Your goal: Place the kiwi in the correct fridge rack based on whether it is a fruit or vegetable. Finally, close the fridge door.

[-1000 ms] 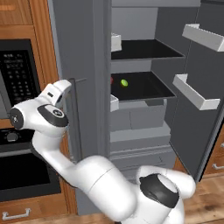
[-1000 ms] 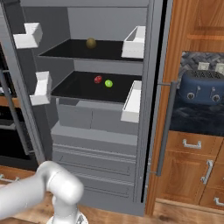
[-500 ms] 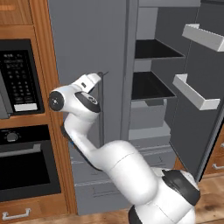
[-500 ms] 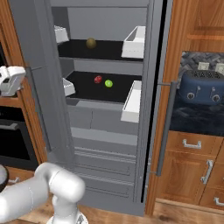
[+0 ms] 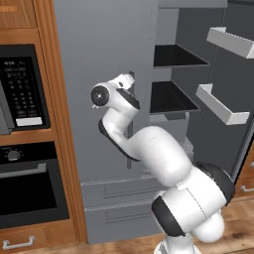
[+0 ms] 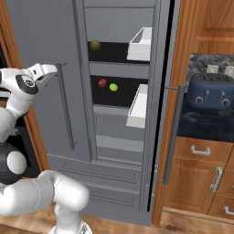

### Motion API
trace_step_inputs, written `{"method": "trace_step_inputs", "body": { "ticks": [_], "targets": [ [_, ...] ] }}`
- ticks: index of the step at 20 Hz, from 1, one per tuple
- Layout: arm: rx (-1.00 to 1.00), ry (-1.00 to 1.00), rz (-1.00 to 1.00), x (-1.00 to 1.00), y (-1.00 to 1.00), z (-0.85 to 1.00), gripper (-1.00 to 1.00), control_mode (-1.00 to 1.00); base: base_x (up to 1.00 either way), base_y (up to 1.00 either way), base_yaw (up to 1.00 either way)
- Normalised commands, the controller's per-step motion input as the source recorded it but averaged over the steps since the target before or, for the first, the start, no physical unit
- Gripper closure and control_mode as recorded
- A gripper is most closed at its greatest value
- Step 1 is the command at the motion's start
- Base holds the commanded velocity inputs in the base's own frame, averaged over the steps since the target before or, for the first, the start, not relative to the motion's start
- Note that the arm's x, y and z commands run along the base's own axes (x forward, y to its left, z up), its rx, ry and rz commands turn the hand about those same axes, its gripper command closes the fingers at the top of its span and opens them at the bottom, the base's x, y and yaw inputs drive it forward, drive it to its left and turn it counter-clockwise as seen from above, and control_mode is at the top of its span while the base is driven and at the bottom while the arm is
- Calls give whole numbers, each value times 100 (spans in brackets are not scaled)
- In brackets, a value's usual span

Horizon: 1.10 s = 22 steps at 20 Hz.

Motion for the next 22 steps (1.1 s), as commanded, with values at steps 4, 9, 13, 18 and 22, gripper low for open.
{"method": "trace_step_inputs", "body": {
  "ticks": [4, 9, 13, 18, 22],
  "targets": [
    [10, -5, 4, 73, -14, 0, -100, -100, 0, 0, 0],
    [9, -2, 5, 61, -7, 0, -100, -100, 0, 0, 0],
    [9, 0, 7, 51, -1, 0, -100, -100, 0, 0, 0],
    [2, 2, 1, -16, 32, 0, -100, -100, 0, 0, 0],
    [0, 2, 0, -64, 43, 0, -100, -100, 0, 0, 0]
  ]
}}
